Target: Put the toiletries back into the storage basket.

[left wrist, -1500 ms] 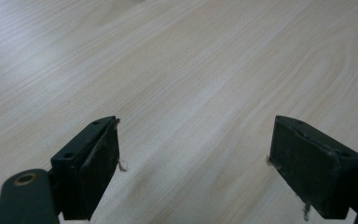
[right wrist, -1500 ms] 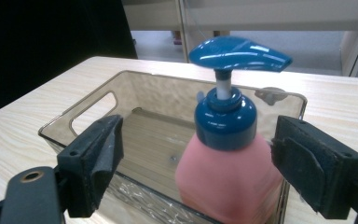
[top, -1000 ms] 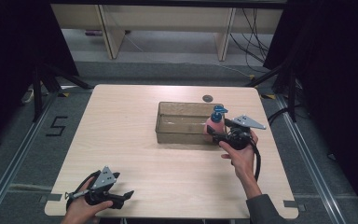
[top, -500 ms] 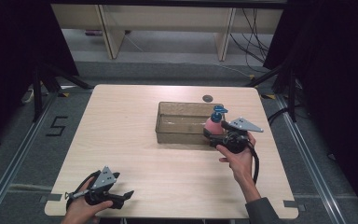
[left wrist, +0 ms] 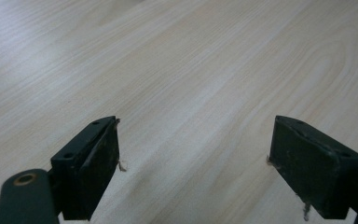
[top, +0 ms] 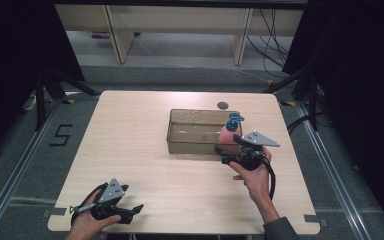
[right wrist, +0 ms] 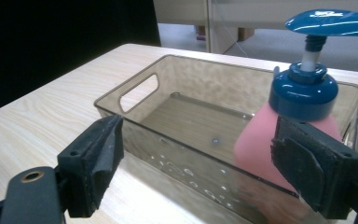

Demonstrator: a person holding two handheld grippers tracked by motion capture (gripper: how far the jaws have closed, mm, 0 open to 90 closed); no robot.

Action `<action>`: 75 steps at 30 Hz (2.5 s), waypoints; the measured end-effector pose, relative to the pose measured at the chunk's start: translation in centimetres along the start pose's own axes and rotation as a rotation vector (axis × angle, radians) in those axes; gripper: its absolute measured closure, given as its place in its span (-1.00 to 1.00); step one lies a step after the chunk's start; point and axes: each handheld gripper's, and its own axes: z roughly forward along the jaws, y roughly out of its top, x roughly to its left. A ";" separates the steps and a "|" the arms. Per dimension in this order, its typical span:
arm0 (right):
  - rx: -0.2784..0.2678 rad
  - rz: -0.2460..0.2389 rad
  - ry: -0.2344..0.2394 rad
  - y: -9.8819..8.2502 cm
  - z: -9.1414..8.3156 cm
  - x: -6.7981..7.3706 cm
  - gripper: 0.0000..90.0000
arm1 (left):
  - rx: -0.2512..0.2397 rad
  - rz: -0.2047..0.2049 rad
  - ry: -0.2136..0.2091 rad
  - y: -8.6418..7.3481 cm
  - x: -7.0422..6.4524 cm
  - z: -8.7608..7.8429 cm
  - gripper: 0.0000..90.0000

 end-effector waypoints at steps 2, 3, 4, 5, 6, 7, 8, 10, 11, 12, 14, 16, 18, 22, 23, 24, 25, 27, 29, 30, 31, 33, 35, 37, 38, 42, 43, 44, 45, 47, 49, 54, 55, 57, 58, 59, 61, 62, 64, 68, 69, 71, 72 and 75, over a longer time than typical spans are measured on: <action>0.017 0.006 0.005 0.0 -0.2 0.2 -0.61 | 0.000 -0.008 0.001 0.0 -0.1 0.0 -0.66; 0.003 0.032 0.022 -0.1 -0.1 0.5 -0.61 | 0.000 -0.008 0.001 0.0 -0.1 0.0 -0.66; 0.004 0.015 0.023 -0.2 -0.1 0.4 -0.61 | 0.000 -0.002 0.001 0.0 0.0 0.0 -0.66; 0.004 0.015 0.023 -0.2 -0.1 0.4 -0.61 | 0.000 -0.002 0.001 0.0 0.0 0.0 -0.66; 0.007 0.011 0.027 -0.2 -0.2 0.6 -0.61 | -0.001 -0.002 -0.001 0.0 0.0 0.0 -0.66; 0.007 0.011 0.027 -0.2 -0.2 0.6 -0.61 | -0.001 -0.002 -0.001 0.0 0.0 0.0 -0.66; 0.019 0.023 0.033 -0.3 -0.3 0.7 -0.61 | 0.000 -0.003 -0.001 0.0 0.0 0.0 -0.66; 0.010 0.025 0.033 -0.4 -0.3 0.9 -0.61 | -0.001 -0.010 0.002 0.0 -0.1 0.0 -0.66; 0.021 0.009 0.034 -0.4 -0.3 0.8 -0.61 | -0.002 -0.014 -0.006 0.0 -0.2 0.0 -0.66; 0.012 0.006 0.033 -0.5 -0.3 1.0 -0.61 | 0.000 -0.014 0.000 0.0 -0.1 0.0 -0.66; 0.011 0.001 0.031 -0.5 -0.4 1.0 -0.61 | 0.000 0.003 0.001 0.0 0.0 0.0 -0.66; 0.009 0.008 0.059 -0.6 -0.3 1.3 -0.61 | 0.003 -0.010 -0.009 0.0 -0.1 -0.1 -0.66; 0.025 0.019 0.057 -0.7 -0.5 1.6 -0.61 | 0.000 0.002 0.000 0.0 0.0 0.0 -0.66; 0.020 0.019 0.067 -0.9 -0.5 1.9 -0.60 | 0.005 -0.006 -0.001 0.0 -0.1 0.0 -0.66; 0.020 0.019 0.067 -0.9 -0.5 1.9 -0.60 | 0.005 -0.006 -0.001 0.0 -0.1 0.0 -0.66; 0.019 -0.015 0.054 -0.9 -0.5 1.8 -0.61 | 0.000 -0.002 -0.002 0.0 0.0 0.0 -0.66; 0.026 0.011 0.067 -1.0 -0.6 2.0 -0.61 | -0.002 -0.012 -0.005 0.0 -0.1 0.0 -0.66; 0.019 0.005 0.075 -1.0 -0.6 2.2 -0.60 | -0.009 -0.028 -0.010 -0.1 -0.2 0.1 -0.66; 0.023 -0.006 0.068 -1.0 -0.7 2.2 -0.60 | -0.009 -0.028 -0.010 -0.1 -0.2 0.1 -0.66; 0.018 0.020 0.086 -1.1 -0.7 2.5 -0.60 | -0.008 -0.026 -0.009 0.0 -0.2 0.1 -0.66; 0.018 0.020 0.086 -1.1 -0.7 2.5 -0.60 | -0.008 -0.026 -0.009 0.0 -0.2 0.1 -0.66; 0.018 -0.007 0.080 -1.2 -0.8 2.5 -0.60 | 0.003 -0.008 -0.002 0.0 0.0 0.0 -0.66; 0.032 0.016 0.101 -1.4 -0.9 2.9 -0.60 | 0.004 -0.012 -0.009 0.0 -0.1 0.0 -0.66; 0.023 -0.005 0.091 -1.4 -0.9 2.9 -0.60 | -0.008 -0.027 -0.010 -0.1 -0.2 0.1 -0.66; 0.022 0.010 0.108 -1.5 -0.9 3.1 -0.61 | 0.002 -0.013 -0.008 0.0 -0.1 0.0 -0.66; 0.020 -0.012 0.094 -1.6 -1.2 3.2 -0.61 | 0.003 -0.004 0.000 0.0 0.0 0.0 -0.66; 0.017 -0.003 0.111 -1.6 -1.2 3.3 -0.61 | 0.002 -0.003 -0.001 0.0 0.0 0.0 -0.66; 0.023 0.003 0.125 -1.7 -1.1 3.4 -0.61 | 0.004 -0.009 -0.008 0.0 -0.1 0.0 -0.66; 0.023 0.003 0.125 -1.7 -1.1 3.4 -0.61 | 0.004 -0.009 -0.008 0.0 -0.1 0.0 -0.66; 0.024 -0.002 0.111 -1.8 -1.2 3.5 -0.61 | 0.002 -0.004 -0.001 0.0 0.0 0.0 -0.66; 0.034 0.011 0.131 -2.1 -1.2 3.7 -0.61 | 0.003 -0.004 0.000 0.0 0.0 0.0 -0.66; 0.039 0.017 0.129 -2.3 -1.2 3.9 -0.64 | 0.001 -0.002 -0.001 0.0 0.0 0.0 -0.66; 0.039 0.017 0.129 -2.3 -1.2 3.9 -0.64 | 0.001 -0.002 -0.001 0.0 0.0 0.0 -0.66; 0.046 0.015 0.134 -2.4 -1.3 4.0 -0.65 | 0.001 0.000 0.000 0.0 0.0 0.0 -0.66; 0.043 0.030 0.131 -2.6 -1.4 4.2 -0.65 | 0.001 -0.001 0.000 0.0 0.0 0.0 -0.66; 0.044 0.018 0.142 -2.6 -1.4 4.1 -0.65 | 0.001 -0.001 0.000 0.0 0.0 0.0 -0.66; 0.048 0.032 0.144 -2.7 -1.4 4.2 -0.65 | -0.009 -0.027 -0.008 -0.1 -0.2 0.1 -0.66; 0.038 0.011 0.147 -2.8 -1.4 4.2 -0.65 | -0.009 -0.027 -0.008 0.0 -0.2 0.1 -0.66; 0.047 0.022 0.146 -2.9 -1.5 4.3 -0.65 | 0.004 0.008 0.005 0.0 0.1 0.0 -0.66; 0.045 0.025 0.150 -3.0 -1.6 4.4 -0.65 | -0.009 -0.026 -0.008 0.0 -0.2 0.1 -0.66; 0.042 0.026 0.154 -3.1 -1.7 4.5 -0.65 | -0.009 -0.026 -0.008 0.0 -0.2 0.1 -0.66; 0.040 0.023 0.158 -3.1 -1.7 4.5 -0.65 | -0.009 -0.027 -0.007 0.0 -0.2 0.1 -0.66; 0.051 0.014 0.155 -3.1 -1.9 4.6 -0.65 | 0.002 -0.001 0.005 0.0 0.0 0.0 -0.66; 0.045 0.026 0.167 -3.3 -1.9 4.8 -0.65 | 0.002 -0.006 0.004 0.0 -0.1 0.0 -0.66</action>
